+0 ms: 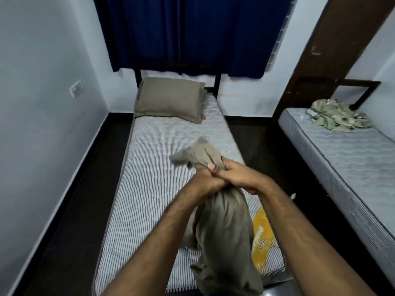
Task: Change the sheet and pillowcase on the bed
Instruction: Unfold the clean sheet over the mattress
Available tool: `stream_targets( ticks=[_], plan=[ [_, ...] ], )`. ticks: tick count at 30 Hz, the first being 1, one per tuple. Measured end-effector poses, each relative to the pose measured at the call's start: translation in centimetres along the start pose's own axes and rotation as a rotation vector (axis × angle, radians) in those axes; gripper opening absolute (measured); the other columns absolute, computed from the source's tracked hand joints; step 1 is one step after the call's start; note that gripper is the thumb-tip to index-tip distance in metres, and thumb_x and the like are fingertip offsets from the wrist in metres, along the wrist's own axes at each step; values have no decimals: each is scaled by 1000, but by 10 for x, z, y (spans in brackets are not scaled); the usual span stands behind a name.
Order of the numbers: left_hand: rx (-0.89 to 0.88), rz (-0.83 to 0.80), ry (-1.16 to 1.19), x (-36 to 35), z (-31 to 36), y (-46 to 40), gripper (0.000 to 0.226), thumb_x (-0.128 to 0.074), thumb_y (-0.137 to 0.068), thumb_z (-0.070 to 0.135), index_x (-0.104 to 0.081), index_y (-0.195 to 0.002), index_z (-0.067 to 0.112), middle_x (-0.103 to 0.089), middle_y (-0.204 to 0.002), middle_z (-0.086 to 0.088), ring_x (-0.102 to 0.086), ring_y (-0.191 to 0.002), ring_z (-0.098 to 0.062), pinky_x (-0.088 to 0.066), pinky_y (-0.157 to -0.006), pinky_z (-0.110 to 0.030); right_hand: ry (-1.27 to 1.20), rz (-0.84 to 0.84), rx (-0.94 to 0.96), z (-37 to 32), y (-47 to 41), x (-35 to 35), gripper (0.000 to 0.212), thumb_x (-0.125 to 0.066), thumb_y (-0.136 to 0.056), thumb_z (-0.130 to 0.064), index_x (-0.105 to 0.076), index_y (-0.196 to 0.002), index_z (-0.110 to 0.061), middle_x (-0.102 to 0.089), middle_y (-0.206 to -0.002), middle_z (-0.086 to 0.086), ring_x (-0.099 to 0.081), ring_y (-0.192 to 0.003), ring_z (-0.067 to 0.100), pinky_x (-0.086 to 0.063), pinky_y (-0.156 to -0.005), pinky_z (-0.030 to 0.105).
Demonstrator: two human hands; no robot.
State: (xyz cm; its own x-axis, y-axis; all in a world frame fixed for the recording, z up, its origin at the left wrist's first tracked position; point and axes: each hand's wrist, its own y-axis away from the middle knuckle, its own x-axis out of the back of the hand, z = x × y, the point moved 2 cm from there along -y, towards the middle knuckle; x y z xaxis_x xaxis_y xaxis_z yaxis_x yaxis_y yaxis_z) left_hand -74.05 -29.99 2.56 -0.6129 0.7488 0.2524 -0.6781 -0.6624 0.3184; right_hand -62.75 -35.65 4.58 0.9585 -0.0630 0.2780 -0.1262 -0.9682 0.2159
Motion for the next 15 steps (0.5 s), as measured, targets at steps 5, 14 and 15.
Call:
stream_targets(
  ticks=[5, 14, 15],
  plan=[
    [281, -231, 200, 3, -33, -13, 51, -79, -75, 26, -66, -121, 8, -72, -114, -20, -70, -110, -32, -53, -101, -50, 109, -79, -290, 57, -33, 18, 17, -62, -98, -28, -71, -101, -15, -76, -99, 5, -71, -95, 20, -58, -85, 37],
    [-105, 308, 559, 49, 23, -53, 74, -37, -85, -22, -42, -149, 14, -60, -136, 7, -63, -109, -1, -51, -79, -12, -206, 227, 194, -10, -146, 55, 54, -55, -94, 9, -45, -144, -11, -43, -154, 14, -50, -134, 19, -41, -112, 32],
    [-163, 351, 554, 58, 40, -54, 78, -38, -87, -21, -31, -155, 15, -50, -141, 15, -56, -116, 7, -47, -80, -6, -212, 282, 284, -28, -156, 61, 67, -57, -93, 7, -35, -152, -14, -29, -162, 8, -35, -146, 17, -33, -118, 31]
  ],
)
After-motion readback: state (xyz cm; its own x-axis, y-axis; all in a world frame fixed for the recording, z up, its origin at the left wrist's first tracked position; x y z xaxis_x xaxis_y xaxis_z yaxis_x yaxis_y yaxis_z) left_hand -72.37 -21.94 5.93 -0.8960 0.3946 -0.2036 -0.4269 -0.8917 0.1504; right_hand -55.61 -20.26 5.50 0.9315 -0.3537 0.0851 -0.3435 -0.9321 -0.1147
